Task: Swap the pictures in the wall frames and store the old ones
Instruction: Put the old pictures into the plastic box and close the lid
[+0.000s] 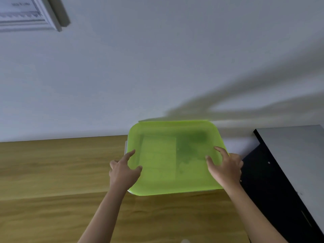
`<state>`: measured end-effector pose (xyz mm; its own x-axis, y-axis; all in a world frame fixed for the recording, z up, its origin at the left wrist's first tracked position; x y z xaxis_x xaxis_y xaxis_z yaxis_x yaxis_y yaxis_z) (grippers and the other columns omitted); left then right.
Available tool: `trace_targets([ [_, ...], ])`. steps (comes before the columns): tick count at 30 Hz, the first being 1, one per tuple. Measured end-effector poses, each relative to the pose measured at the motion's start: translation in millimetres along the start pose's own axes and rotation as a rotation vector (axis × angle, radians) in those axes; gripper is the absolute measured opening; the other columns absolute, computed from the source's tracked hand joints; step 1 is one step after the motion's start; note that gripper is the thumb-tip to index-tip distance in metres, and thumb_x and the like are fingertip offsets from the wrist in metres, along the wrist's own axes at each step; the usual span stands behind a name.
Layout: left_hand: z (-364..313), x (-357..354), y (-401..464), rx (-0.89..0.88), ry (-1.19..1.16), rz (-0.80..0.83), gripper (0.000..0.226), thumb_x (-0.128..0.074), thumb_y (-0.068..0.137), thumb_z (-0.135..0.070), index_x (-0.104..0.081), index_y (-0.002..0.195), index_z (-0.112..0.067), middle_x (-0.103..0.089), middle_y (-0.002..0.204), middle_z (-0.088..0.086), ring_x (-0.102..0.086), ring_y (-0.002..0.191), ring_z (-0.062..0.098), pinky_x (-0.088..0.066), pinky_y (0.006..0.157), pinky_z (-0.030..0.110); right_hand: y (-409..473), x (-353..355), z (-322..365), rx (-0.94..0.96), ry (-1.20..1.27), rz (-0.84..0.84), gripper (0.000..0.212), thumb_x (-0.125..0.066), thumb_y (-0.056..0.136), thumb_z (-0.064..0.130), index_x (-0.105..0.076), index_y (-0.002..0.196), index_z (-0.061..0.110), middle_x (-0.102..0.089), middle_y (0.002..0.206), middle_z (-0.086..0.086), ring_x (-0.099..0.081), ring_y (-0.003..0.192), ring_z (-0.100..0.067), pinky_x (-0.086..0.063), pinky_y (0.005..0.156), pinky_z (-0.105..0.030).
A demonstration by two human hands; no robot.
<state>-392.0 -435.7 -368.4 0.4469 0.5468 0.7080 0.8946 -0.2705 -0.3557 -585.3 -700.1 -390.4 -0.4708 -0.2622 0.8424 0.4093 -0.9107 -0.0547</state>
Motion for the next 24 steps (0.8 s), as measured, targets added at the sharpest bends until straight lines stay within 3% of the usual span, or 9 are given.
trace_targets([
  [5,-4,-1,2,-0.012,0.095,-0.002,0.063,-0.065,0.079,-0.035,-0.038,0.135,-0.046,-0.037,0.124,0.012,-0.052,0.103,0.037,-0.043,0.098,0.044,-1,-7,-5,0.006,0.03,0.012,0.049,-0.062,0.078,0.051,-0.05,0.124,0.04,-0.038,0.119,-0.011,-0.034,0.116,-0.032,-0.043,0.089,-0.044],
  [11,-4,2,1,-0.026,0.278,-0.044,0.065,-0.062,0.08,-0.044,-0.032,0.138,-0.047,-0.041,0.13,0.005,-0.049,0.114,0.035,-0.043,0.092,0.045,-3,-8,-4,0.042,-0.021,-0.007,0.05,-0.06,0.08,0.053,-0.05,0.127,0.037,-0.038,0.124,-0.014,-0.033,0.119,-0.034,-0.046,0.089,-0.046],
  [17,6,4,7,-0.08,0.117,-0.006,0.067,-0.068,0.079,-0.036,-0.037,0.138,-0.042,-0.043,0.122,0.007,-0.052,0.11,0.034,-0.045,0.095,0.046,-9,-12,1,0.074,-0.078,-0.041,0.052,-0.056,0.082,0.054,-0.049,0.129,0.035,-0.038,0.125,-0.017,-0.034,0.117,-0.035,-0.047,0.087,-0.048],
  [24,20,5,10,-0.135,-0.05,0.008,0.067,-0.075,0.075,-0.031,-0.045,0.133,-0.042,-0.043,0.12,0.006,-0.051,0.109,0.034,-0.043,0.099,0.049,-14,-11,0,0.13,-0.081,-0.066,0.052,-0.052,0.083,0.058,-0.048,0.13,0.035,-0.04,0.124,-0.015,-0.048,0.11,-0.037,-0.051,0.081,-0.047],
])
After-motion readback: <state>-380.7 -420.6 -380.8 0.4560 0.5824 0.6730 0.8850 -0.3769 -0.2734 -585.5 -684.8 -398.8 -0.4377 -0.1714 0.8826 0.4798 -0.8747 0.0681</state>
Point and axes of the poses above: each hand's wrist, its own y-axis towards the middle knuckle, its own x-axis out of the back of the hand, z = x × y, the point moved 3 cm from there along y, towards the middle knuckle
